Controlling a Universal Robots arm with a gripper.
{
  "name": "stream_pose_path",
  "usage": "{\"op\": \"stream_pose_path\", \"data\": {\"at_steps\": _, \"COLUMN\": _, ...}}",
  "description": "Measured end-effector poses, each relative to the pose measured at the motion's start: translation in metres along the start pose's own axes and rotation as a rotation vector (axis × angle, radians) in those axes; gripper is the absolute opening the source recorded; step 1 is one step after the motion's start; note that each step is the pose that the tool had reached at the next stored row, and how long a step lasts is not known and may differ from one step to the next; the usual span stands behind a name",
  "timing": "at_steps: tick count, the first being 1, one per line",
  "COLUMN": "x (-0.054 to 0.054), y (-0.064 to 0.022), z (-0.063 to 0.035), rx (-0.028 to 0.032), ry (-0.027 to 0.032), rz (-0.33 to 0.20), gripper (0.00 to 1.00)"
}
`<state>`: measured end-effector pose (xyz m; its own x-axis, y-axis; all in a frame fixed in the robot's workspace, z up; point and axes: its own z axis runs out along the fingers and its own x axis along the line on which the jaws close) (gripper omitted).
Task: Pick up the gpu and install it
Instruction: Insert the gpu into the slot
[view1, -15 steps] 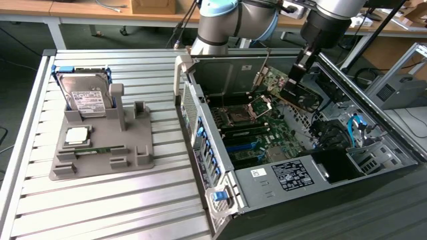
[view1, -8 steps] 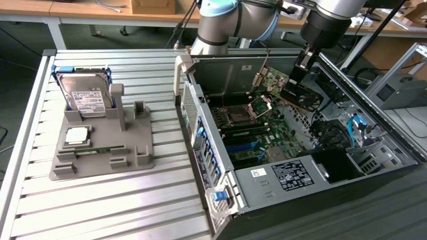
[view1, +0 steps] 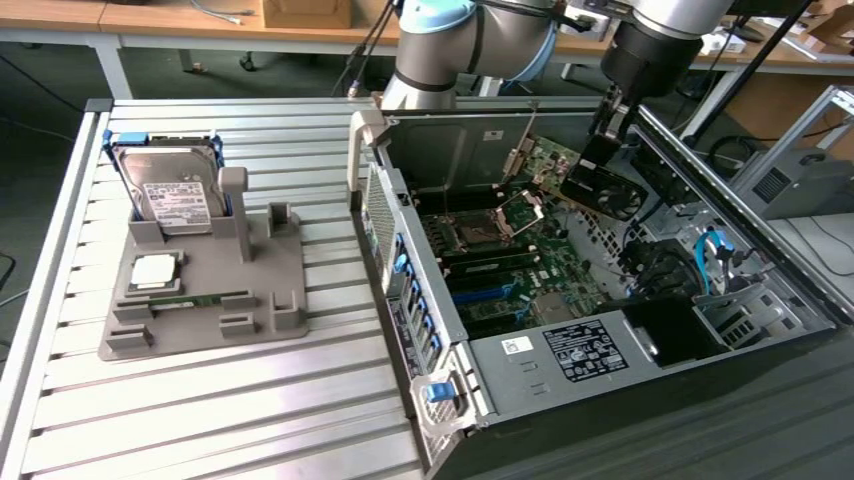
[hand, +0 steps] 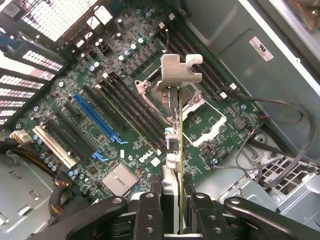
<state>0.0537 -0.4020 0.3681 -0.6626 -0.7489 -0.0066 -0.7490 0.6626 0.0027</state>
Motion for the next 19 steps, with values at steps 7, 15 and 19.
{"op": "stream_pose_path", "data": {"at_steps": 7, "x": 0.0, "y": 0.0, "z": 0.0, "rx": -0.0005, "ry": 0.0002, "rz": -0.063, "gripper": 0.27}}
{"op": "stream_pose_path", "data": {"at_steps": 15, "x": 0.0, "y": 0.0, "z": 0.0, "rx": -0.0011, "ry": 0.0004, "rz": -0.156, "gripper": 0.27}}
{"op": "stream_pose_path", "data": {"at_steps": 19, "x": 0.0, "y": 0.0, "z": 0.0, "rx": -0.0014, "ry": 0.0005, "rz": -0.21, "gripper": 0.27}}
